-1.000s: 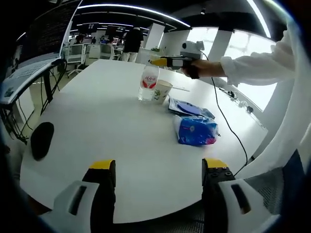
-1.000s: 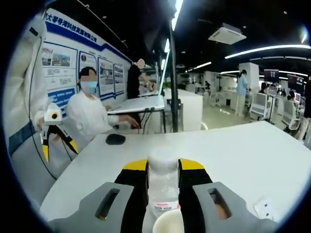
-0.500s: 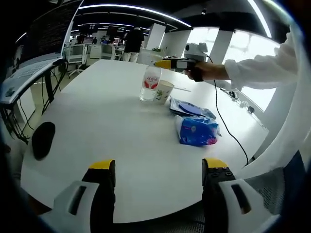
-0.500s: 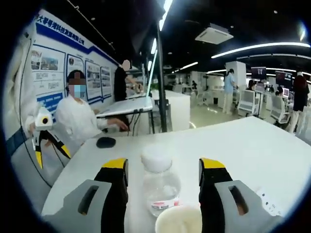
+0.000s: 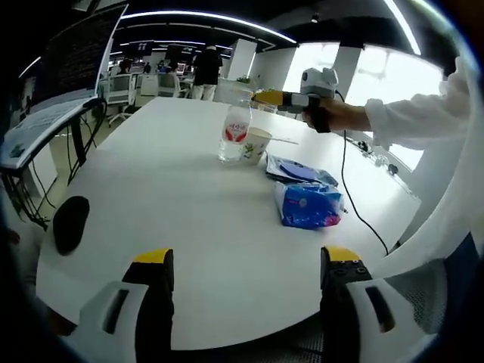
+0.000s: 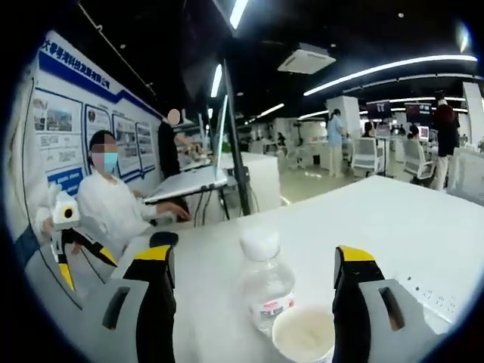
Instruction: Arrange the tabletop items into an orderly group along one side of the table until the central work area is clear of visible clutter.
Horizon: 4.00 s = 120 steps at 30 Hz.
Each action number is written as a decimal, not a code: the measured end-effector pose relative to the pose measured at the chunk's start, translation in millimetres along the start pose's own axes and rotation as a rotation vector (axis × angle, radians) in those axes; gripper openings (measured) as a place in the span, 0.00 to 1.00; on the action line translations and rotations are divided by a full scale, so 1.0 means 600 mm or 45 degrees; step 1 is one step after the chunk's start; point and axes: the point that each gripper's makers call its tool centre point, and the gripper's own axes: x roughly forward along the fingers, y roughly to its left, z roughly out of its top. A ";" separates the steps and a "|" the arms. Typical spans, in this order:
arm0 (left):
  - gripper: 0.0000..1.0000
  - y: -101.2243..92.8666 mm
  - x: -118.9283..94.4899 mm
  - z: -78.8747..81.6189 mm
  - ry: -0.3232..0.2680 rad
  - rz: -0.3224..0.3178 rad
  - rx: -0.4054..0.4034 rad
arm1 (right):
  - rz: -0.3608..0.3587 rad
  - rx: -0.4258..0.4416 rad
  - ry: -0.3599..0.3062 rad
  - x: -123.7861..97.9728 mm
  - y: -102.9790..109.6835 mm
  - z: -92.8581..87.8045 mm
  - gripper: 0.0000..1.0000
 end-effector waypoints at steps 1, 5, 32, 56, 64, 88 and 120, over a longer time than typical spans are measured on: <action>0.81 -0.002 0.000 -0.001 0.003 -0.003 0.008 | -0.002 0.048 -0.005 -0.004 0.004 -0.001 0.88; 0.80 -0.005 -0.001 0.000 0.006 -0.008 0.029 | -0.046 0.105 0.016 -0.026 0.009 -0.013 0.94; 0.76 -0.030 -0.008 0.009 -0.024 -0.085 0.156 | -0.381 0.371 -0.002 -0.211 0.106 -0.111 0.95; 0.72 -0.078 -0.010 -0.006 0.011 -0.231 0.252 | -0.706 0.571 -0.062 -0.347 0.202 -0.179 0.86; 0.71 -0.085 -0.012 -0.011 0.026 -0.253 0.261 | -0.784 0.603 -0.069 -0.380 0.229 -0.190 0.84; 0.70 -0.090 -0.013 -0.015 0.040 -0.253 0.283 | -0.771 0.562 0.071 -0.386 0.227 -0.225 0.73; 0.72 -0.209 0.104 0.056 0.025 0.067 0.158 | -0.371 0.552 0.212 -0.459 0.159 -0.241 0.61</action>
